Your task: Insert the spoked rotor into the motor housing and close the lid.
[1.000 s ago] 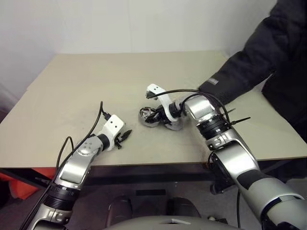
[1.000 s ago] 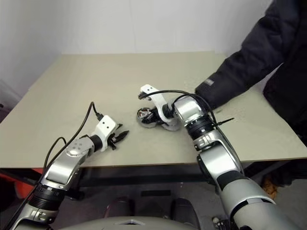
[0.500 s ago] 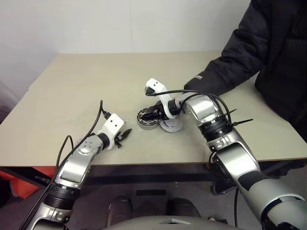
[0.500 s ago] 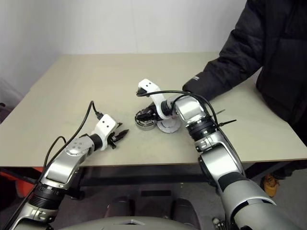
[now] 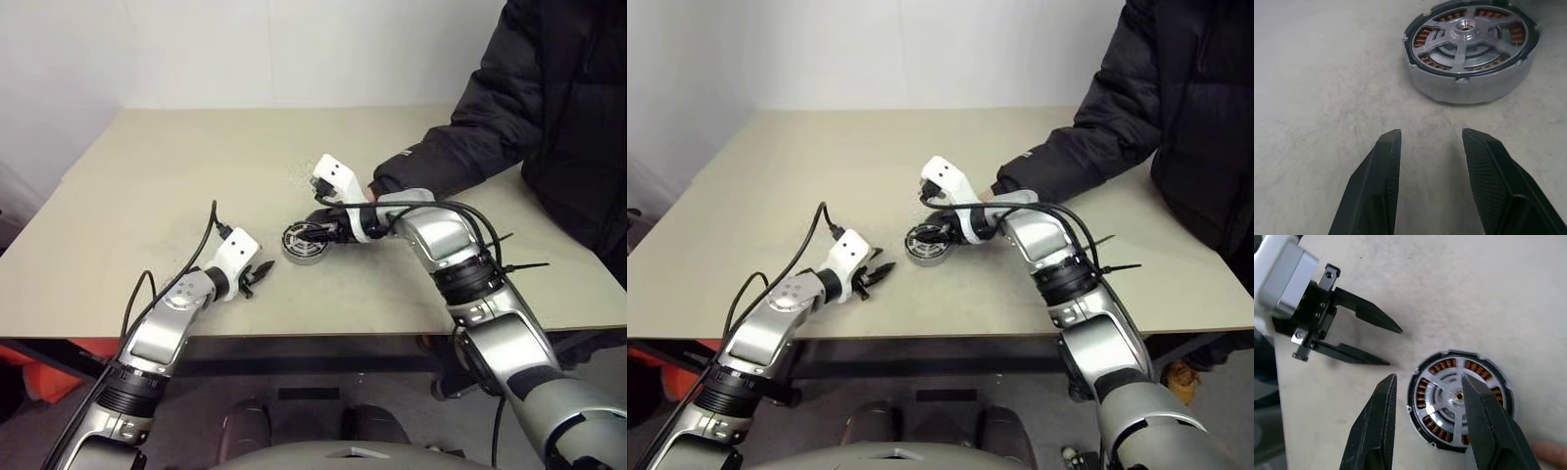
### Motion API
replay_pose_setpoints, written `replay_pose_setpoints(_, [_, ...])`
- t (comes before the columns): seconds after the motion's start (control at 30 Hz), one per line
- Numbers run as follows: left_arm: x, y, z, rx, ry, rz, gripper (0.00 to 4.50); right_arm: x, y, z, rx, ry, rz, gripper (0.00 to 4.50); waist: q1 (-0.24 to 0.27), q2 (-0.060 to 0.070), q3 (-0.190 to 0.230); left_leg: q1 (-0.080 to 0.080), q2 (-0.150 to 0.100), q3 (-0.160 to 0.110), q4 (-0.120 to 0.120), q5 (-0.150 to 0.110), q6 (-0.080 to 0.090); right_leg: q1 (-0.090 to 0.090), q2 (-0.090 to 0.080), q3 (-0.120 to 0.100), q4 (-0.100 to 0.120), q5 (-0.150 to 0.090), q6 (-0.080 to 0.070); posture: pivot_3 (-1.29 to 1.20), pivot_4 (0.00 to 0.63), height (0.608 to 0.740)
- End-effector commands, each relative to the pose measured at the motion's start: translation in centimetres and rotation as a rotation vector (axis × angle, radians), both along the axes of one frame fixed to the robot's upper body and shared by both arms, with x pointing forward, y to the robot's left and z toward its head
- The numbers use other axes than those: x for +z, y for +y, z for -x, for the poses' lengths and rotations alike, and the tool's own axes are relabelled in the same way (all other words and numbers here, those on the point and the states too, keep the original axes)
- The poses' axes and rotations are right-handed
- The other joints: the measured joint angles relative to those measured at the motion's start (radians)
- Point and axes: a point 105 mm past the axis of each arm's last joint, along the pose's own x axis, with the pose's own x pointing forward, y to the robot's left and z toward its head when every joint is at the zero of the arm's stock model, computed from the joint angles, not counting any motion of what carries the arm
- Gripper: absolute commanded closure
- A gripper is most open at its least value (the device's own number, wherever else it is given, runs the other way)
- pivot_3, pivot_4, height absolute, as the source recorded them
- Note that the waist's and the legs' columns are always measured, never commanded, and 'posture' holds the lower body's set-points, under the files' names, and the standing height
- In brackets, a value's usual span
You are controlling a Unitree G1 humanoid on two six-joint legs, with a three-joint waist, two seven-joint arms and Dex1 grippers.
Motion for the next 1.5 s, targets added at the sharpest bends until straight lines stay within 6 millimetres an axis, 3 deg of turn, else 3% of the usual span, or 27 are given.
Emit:
replay_pose_setpoints(0.03, [1.5, -0.6, -0.5, -0.033, -0.056, 0.01, 2.42, 2.7, -0.6, -0.1, -0.026, -0.119, -0.079, 2.18, 0.002, 0.0, 0.0, 0.0, 0.0, 0.0, 0.0, 0.0, 0.0, 0.0, 0.0, 0.0, 0.0, 0.0, 0.0, 0.0, 0.0, 0.74])
replay_pose_setpoints(0.27, [1.5, -1.2, -0.9, -0.063, -0.055, 0.007, 2.42, 3.9, -1.7, 0.5, -0.088, -0.157, -0.194, 2.18, 0.004, 0.0, 0.0, 0.001, 0.0, 0.0, 0.0, 0.001, -0.001, 0.0, 0.0, 0.001, 0.001, -0.003, 0.005, 0.0, 0.0, 0.74])
replay_pose_setpoints(0.63, [1.6, -1.0, -1.2, -0.074, -0.059, 0.001, 2.42, -1.2, -4.0, 0.0, -0.246, -0.138, -0.067, 2.18, 0.011, 0.0, 0.0, 0.001, 0.0, 0.0, 0.0, 0.001, -0.001, 0.0, 0.0, 0.001, 0.001, -0.003, 0.005, 0.0, 0.0, 0.74])
replay_pose_setpoints(0.77, [1.6, -0.7, -1.3, -0.068, -0.058, -0.004, 2.42, -2.0, -4.1, 0.3, -0.246, -0.132, -0.046, 2.18, 0.012, 0.0, 0.0, 0.001, 0.0, 0.0, 0.0, 0.001, -0.001, 0.0, 0.0, 0.001, 0.001, -0.003, 0.006, 0.0, 0.0, 0.74])
replay_pose_setpoints(1.5, [1.6, -0.5, -1.5, -0.059, -0.069, -0.017, 2.42, -1.9, -3.9, 0.4, -0.201, -0.149, -0.024, 2.18, 0.013, 0.0, 0.0, 0.002, 0.0, 0.0, 0.0, 0.001, -0.001, 0.001, 0.0, 0.001, 0.001, -0.004, 0.007, 0.0, 0.0, 0.74])
